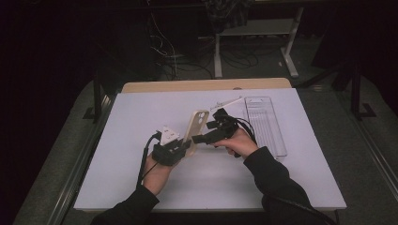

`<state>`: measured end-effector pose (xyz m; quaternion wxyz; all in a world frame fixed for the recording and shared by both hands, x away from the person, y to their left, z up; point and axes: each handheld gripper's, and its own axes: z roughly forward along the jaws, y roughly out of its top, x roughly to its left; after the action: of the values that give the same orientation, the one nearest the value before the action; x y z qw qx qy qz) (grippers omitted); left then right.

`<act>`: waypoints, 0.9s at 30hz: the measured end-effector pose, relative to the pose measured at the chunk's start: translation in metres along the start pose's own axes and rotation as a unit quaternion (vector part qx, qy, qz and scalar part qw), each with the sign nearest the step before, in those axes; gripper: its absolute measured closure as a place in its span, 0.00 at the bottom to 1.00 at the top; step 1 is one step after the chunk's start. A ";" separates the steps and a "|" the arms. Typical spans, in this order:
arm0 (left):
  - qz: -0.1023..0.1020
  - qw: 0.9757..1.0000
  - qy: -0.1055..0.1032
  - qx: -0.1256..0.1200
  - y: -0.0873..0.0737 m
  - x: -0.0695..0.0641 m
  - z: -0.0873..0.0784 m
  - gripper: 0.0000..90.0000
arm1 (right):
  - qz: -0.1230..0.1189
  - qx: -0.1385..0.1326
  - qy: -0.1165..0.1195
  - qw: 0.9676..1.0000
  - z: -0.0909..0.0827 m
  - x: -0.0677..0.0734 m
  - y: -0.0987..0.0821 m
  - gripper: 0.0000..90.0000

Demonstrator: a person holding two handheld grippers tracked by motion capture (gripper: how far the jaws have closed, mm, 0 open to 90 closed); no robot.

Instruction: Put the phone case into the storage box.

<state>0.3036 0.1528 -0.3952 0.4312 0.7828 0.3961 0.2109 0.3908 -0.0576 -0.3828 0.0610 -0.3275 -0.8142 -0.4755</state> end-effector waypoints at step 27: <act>0.004 1.000 -0.005 -0.003 -0.001 -0.013 0.004 0.89 | 0.028 -0.020 0.022 0.999 0.002 -0.005 0.001 0.00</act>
<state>0.2979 0.1405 -0.3978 0.4346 0.7844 0.3897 0.2098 0.3953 -0.0578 -0.3855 0.0851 -0.3407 -0.7938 -0.4966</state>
